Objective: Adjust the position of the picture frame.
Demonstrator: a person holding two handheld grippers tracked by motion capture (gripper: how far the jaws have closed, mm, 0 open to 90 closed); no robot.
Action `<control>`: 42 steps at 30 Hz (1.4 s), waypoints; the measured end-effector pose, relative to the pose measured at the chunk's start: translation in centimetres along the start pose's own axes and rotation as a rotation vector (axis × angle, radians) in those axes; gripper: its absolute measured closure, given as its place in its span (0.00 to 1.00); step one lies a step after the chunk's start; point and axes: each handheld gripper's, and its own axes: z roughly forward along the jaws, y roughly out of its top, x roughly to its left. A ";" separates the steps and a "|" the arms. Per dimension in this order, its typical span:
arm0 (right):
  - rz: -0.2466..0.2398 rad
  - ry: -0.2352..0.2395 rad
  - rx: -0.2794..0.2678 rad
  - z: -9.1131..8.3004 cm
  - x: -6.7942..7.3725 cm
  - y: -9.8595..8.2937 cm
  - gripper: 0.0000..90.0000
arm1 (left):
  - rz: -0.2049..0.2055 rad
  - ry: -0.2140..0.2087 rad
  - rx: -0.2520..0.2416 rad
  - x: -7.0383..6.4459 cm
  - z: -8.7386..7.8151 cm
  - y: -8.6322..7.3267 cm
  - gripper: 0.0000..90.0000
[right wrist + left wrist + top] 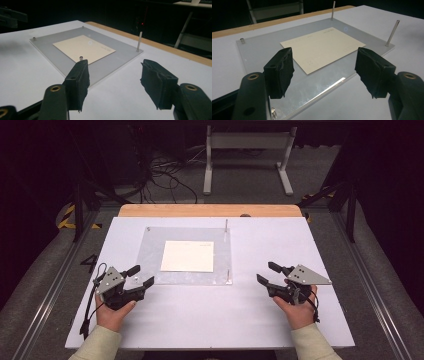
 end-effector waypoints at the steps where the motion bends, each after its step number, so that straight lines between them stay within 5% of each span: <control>1: -0.003 0.000 0.010 0.2 0.1 0.1 0.43 | 0.002 0.004 0.003 0.0 0.0 0.0 0.35; 7: -0.026 0.037 0.043 1.7 1.0 1.0 0.48 | 0.006 0.020 0.015 0.0 -0.4 0.1 0.35; 17: -0.052 0.106 0.132 7.5 2.9 2.9 0.49 | 0.009 0.027 0.038 0.1 -0.5 0.0 0.35; 25: 0.015 0.123 0.283 11.3 3.7 1.4 0.60 | 0.006 0.026 0.057 0.3 -0.6 -0.1 0.35; 30: -0.019 0.124 0.323 12.1 4.0 0.8 0.91 | 0.007 0.024 0.066 0.2 -0.5 -0.1 0.35; 42: -0.049 0.131 0.313 10.6 4.6 1.7 0.94 | -0.001 0.024 0.067 0.4 -0.4 -0.1 0.35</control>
